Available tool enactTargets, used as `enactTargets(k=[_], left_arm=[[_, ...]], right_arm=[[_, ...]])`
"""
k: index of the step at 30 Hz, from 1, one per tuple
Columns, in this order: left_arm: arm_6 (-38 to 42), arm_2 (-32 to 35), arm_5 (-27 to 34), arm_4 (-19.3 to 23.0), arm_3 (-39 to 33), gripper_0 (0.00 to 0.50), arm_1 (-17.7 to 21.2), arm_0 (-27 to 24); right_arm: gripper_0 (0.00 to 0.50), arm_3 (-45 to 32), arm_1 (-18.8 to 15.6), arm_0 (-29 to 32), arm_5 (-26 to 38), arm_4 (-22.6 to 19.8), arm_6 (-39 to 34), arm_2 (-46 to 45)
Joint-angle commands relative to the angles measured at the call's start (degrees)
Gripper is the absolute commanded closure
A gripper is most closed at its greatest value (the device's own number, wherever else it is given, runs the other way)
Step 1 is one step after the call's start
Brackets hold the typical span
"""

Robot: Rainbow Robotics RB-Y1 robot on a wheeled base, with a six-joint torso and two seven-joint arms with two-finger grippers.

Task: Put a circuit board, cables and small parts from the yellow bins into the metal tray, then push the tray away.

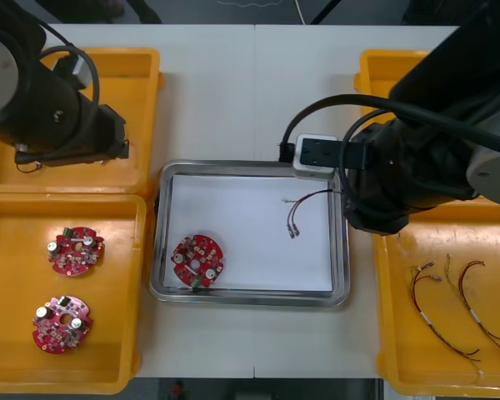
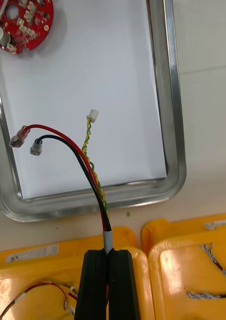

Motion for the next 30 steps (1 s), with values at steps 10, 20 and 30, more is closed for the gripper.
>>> enactTargets(k=[10, 20, 30], left_arm=[[-17.67, 7.97, 0.39, -7.9, 15.98, 0.0, 4.58, -7.52], [-24.52, 8.76, -1.68, -13.52, 28.02, 0.0, 5.37, -10.33], [-22.59, 12.71, -5.37, -15.98, 37.95, 0.0, 5.37, -14.55]], right_arm=[[0.5, 6.57, 9.91, -4.69, 0.17, 11.83, 0.8, 12.46], [0.5, 10.44, 9.99, -2.76, -6.82, 18.16, 1.85, 22.39], [0.5, 17.3, 10.78, -1.18, -15.26, 18.78, 2.64, 26.26]])
